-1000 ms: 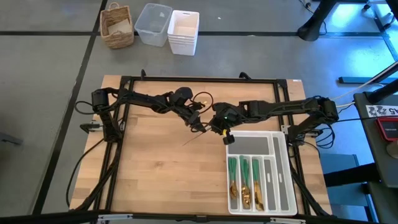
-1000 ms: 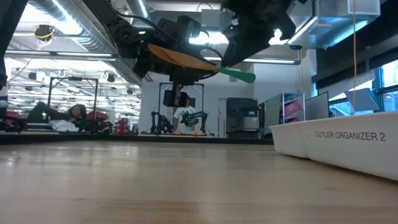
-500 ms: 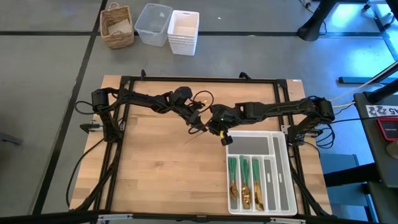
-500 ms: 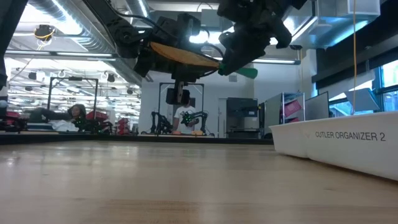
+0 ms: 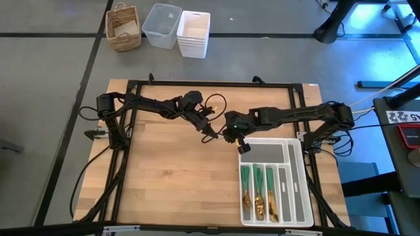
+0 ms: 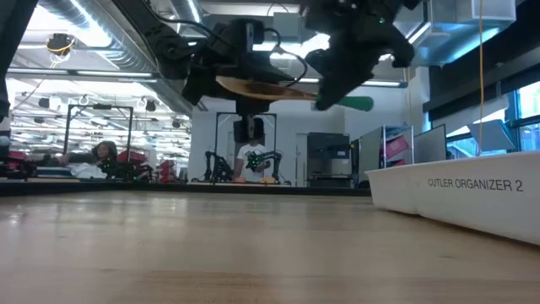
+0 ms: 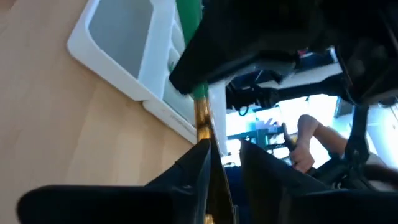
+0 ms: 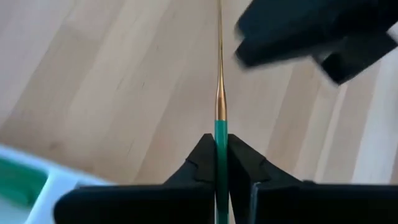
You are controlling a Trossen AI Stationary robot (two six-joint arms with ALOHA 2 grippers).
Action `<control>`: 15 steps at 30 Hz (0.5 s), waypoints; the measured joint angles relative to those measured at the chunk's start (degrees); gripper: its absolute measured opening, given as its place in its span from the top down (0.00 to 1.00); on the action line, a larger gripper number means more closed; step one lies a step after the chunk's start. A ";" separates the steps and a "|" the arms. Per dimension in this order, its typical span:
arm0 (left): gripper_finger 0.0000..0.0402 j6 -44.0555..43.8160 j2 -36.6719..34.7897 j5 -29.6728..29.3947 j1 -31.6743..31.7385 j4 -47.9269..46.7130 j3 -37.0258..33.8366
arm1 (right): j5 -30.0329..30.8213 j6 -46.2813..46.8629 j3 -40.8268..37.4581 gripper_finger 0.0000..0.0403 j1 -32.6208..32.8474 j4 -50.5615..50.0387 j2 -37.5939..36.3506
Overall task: Sort silverware
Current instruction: Put the green table knife into the white silverware tray
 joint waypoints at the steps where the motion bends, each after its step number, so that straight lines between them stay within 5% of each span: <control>1: 0.79 0.67 0.00 0.40 0.26 -0.10 0.00 | 0.03 -0.41 0.00 0.96 0.42 -1.18 -0.20; 10: 0.75 6.48 0.00 4.06 2.84 -0.28 0.00 | 1.64 -8.88 0.00 0.96 8.10 -12.96 -0.97; 15: 0.77 7.42 0.00 -0.54 1.37 -0.32 0.00 | 5.66 -10.07 0.03 0.96 14.22 -19.52 -0.97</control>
